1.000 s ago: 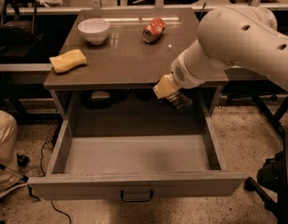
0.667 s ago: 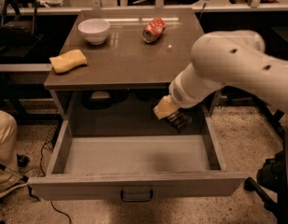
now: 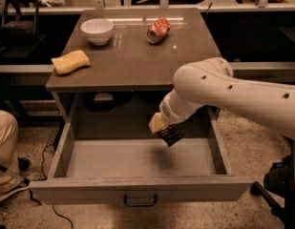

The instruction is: Place rxbar chocolate into top drawer

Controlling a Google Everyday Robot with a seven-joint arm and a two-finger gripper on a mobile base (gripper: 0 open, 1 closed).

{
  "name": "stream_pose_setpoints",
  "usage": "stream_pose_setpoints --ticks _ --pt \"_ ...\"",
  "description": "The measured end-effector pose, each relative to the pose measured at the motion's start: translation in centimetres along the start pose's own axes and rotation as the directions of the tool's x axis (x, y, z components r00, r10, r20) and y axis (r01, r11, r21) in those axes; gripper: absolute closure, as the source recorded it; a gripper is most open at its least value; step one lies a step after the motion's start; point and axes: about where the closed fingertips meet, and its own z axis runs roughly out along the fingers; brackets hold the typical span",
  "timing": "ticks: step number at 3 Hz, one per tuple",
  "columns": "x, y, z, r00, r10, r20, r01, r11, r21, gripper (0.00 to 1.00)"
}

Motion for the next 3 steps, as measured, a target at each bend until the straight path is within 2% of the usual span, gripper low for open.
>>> stream_pose_setpoints --ticks 1,2,3 --pt "-2.4 0.0 3.6 0.997 0.060 0.049 -0.060 0.9982 -0.001 0.50" --pt "-3.5 -0.1 4.9 0.994 0.081 0.073 -0.081 0.9967 -0.004 0.27" --pt "-3.3 -0.9 5.0 0.990 0.110 0.084 -0.110 0.9939 -0.002 0.04"
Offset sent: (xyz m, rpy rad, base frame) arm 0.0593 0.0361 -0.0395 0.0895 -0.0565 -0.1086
